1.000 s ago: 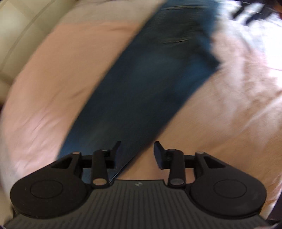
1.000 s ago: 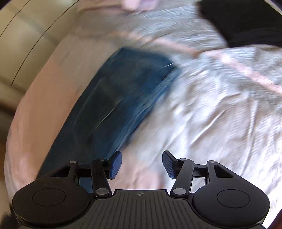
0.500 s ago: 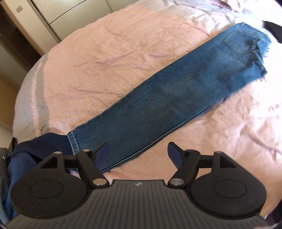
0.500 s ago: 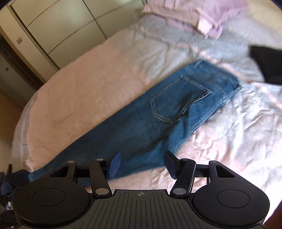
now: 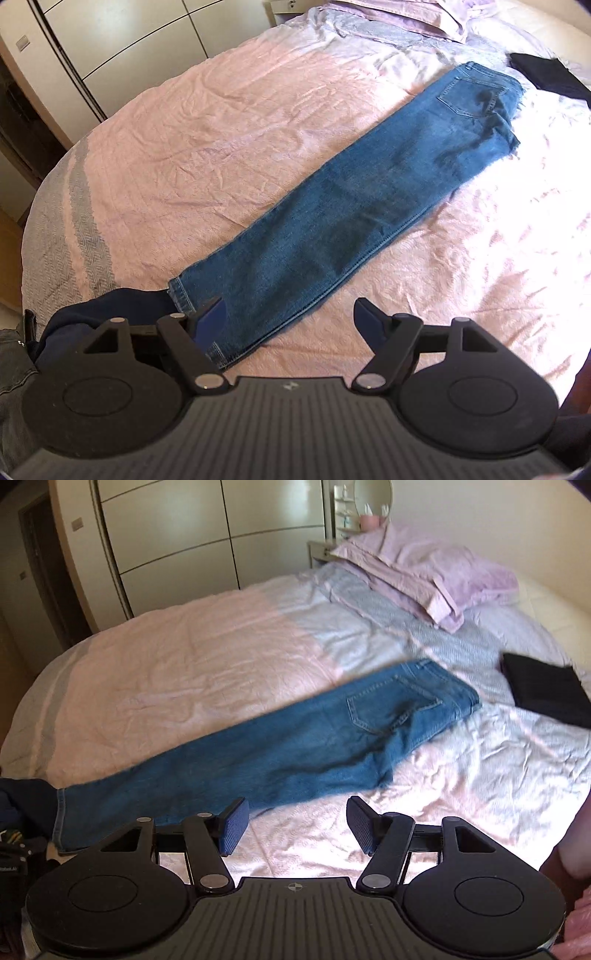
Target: Fold clothes
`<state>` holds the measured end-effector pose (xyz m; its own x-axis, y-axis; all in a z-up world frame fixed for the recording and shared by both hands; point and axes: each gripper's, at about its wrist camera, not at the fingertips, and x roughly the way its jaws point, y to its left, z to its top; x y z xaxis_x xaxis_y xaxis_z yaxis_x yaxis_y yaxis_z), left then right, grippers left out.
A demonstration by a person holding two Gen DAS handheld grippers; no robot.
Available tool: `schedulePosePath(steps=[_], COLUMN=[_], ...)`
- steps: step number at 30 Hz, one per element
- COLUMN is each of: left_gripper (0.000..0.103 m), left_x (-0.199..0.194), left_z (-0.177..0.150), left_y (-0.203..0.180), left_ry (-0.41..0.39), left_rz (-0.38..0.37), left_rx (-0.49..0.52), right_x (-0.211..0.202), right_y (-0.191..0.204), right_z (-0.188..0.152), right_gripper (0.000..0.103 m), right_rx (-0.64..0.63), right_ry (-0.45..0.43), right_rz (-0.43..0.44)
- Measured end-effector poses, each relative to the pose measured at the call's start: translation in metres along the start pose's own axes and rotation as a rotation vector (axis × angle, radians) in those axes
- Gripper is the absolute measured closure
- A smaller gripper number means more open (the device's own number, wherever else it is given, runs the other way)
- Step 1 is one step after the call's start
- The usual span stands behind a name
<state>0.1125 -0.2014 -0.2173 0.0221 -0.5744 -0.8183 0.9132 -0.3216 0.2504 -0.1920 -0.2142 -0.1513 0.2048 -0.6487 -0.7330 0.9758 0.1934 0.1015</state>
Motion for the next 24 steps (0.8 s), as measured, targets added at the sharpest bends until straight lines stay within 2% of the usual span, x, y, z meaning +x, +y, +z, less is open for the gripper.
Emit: schedulePosePath(steps=[13, 18, 24], left_gripper=[0.027, 0.027, 0.026], left_x=[-0.023, -0.027, -0.033], left_z=[0.0, 0.002, -0.002], left_y=[-0.022, -0.027, -0.035], left_ry=[-0.001, 0.012, 0.032], left_rz=[0.001, 0.001, 0.011], left_rx=[-0.005, -0.017, -0.064], right_x=[-0.026, -0.026, -0.014], right_y=[-0.03, -0.035, -0.036], right_z=[-0.009, -0.013, -0.021], right_gripper=[0.04, 0.04, 0.04], right_rx=[0.041, 0.039, 0.01], right_ry=[-0.03, -0.013, 0.064], right_rz=[-0.013, -0.004, 0.003])
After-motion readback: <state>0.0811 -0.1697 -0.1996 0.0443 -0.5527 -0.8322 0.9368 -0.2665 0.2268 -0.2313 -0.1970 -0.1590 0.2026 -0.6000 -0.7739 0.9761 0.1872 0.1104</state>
